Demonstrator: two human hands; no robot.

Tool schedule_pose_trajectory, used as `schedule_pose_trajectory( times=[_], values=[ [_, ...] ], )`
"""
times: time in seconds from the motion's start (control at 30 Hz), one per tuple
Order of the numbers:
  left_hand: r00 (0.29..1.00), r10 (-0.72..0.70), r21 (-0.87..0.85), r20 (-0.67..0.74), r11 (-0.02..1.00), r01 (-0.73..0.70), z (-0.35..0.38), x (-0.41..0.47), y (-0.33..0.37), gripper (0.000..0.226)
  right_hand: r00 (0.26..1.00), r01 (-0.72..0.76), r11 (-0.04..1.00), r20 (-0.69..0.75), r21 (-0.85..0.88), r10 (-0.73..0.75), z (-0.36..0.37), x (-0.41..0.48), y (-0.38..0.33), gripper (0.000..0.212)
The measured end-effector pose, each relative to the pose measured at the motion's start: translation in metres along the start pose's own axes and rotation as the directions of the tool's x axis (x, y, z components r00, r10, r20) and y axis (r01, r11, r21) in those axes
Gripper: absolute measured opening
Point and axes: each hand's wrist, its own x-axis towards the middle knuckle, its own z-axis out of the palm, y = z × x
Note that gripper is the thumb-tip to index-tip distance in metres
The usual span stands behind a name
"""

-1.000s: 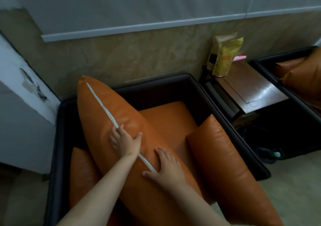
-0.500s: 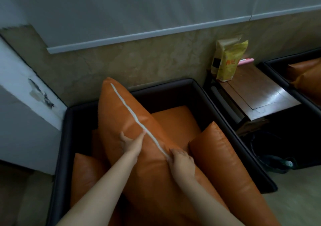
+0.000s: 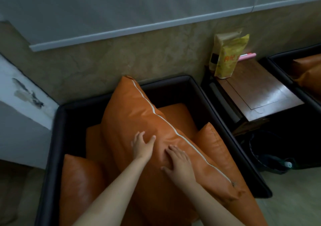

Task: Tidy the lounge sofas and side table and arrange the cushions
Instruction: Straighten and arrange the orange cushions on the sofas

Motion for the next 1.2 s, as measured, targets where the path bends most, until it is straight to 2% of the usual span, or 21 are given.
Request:
schedule_pose_trajectory(
  times=[0.13,0.2,0.33,0.47,0.57,0.8,1.0,1.1,1.2],
  values=[
    [0.997,-0.068,0.056,-0.025,0.996,0.069,-0.006,-0.005,-0.026,0.072,1.000,-0.021,1.000,0.006,-0.023,0.021,0.003,0.001,-0.007,0.077],
    [0.989,-0.142,0.032,-0.047,0.989,0.144,-0.006,-0.009,-0.038,0.081,1.000,-0.006,1.000,0.003,-0.023,0.007,0.005,0.000,-0.010,0.078],
    [0.917,-0.397,-0.218,-0.035,0.899,0.380,-0.009,-0.022,-0.072,0.093,0.998,0.067,0.998,-0.005,-0.016,-0.067,0.012,-0.010,-0.020,0.079],
    [0.838,-0.535,-0.389,0.110,0.752,0.531,-0.002,-0.041,-0.113,0.099,0.995,0.102,0.993,-0.007,-0.051,-0.103,0.025,-0.027,-0.025,0.078],
    [0.823,-0.544,-0.418,0.161,0.718,0.556,0.004,-0.050,-0.132,0.098,0.996,0.094,0.993,0.005,-0.067,-0.094,0.028,-0.037,-0.028,0.082],
    [0.846,-0.488,-0.427,0.216,0.731,0.531,0.018,-0.050,-0.168,0.105,0.993,0.121,0.987,0.017,-0.101,-0.120,0.032,-0.038,-0.011,0.086],
    [0.892,-0.410,-0.342,0.187,0.824,0.451,0.020,-0.039,-0.185,0.093,0.984,0.178,0.969,0.020,-0.171,-0.177,0.034,-0.038,-0.001,0.086],
    [0.872,-0.445,-0.356,0.205,0.796,0.490,0.014,-0.033,-0.197,0.102,0.982,0.187,0.965,0.027,-0.184,-0.185,0.036,-0.038,0.001,0.084],
    [0.825,-0.488,-0.351,0.283,0.748,0.563,0.012,-0.030,-0.204,0.119,0.981,0.190,0.967,0.011,-0.172,-0.191,0.037,-0.038,0.004,0.085]
  ],
)
